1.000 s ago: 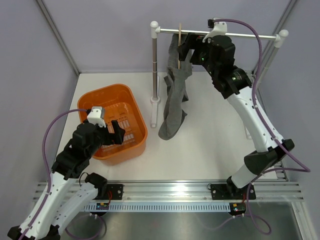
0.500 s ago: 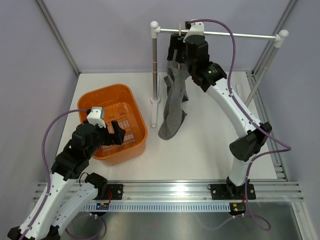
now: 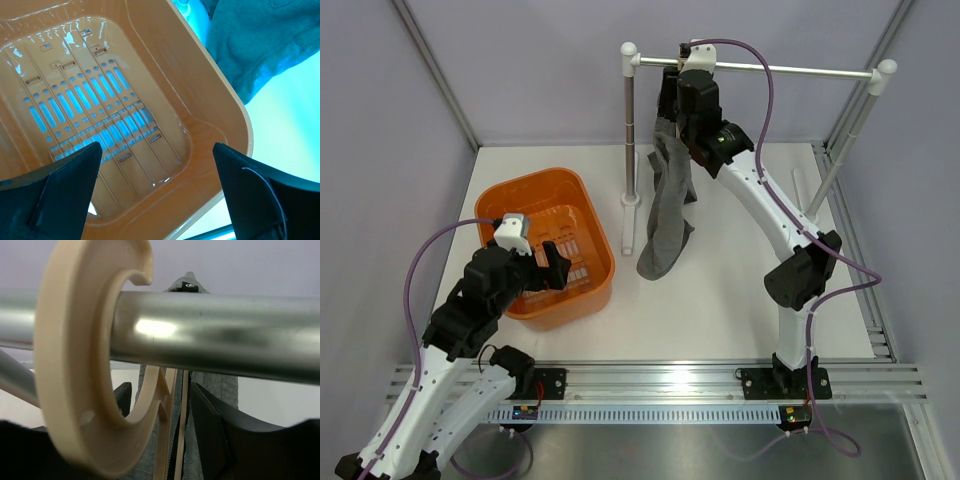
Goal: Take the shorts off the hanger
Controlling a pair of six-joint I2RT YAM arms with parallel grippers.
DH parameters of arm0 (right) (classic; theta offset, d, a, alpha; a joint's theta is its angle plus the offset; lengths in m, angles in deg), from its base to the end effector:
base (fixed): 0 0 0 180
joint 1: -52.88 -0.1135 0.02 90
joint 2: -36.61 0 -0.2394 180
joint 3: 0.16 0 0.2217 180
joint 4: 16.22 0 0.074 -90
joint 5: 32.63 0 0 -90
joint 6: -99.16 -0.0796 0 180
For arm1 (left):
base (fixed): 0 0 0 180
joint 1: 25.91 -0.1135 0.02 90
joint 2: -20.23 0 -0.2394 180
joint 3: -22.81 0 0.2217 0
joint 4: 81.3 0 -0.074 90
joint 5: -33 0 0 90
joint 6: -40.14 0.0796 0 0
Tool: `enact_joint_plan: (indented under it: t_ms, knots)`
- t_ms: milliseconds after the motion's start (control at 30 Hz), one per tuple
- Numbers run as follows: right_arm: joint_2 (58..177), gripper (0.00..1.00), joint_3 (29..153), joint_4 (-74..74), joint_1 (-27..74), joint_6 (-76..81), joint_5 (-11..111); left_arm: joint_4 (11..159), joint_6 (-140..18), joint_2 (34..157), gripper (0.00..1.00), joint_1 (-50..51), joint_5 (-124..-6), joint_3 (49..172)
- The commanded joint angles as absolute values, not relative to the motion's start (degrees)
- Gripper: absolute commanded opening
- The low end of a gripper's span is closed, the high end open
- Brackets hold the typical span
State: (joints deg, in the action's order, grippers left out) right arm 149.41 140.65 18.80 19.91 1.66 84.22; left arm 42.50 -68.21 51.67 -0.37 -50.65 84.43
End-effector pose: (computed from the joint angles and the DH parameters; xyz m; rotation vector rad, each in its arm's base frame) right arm 0.3991 0.2161 0.4206 -0.0238 1.6815 0.1349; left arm 0.1346 -0.0546 0.2827 0.0574 2.0411 -0.3714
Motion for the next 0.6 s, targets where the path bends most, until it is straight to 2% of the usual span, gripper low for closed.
enact_joint_plan:
  t_ms: [0,133,267,567]
  knots:
    - [149.5,0.55,142.3,14.8,19.7,2.2,87.6,44.8,-67.3,51.2,0.99,-0.5,-51.9,85.4]
    - [149.1,0.35,142.4,15.0,19.7,2.2,88.2,44.7,-67.3,51.3,0.99,-0.5,-51.9,85.4]
    - [149.6,0.00,144.5,17.5,19.7,2.4,89.1,44.7,-67.3,51.5,0.99,-0.4,-51.8,85.4]
    - [143.9,0.00,143.3,19.0,19.7,2.4,88.2,44.6,-67.4,51.6,0.99,-0.4,-51.5,85.4]
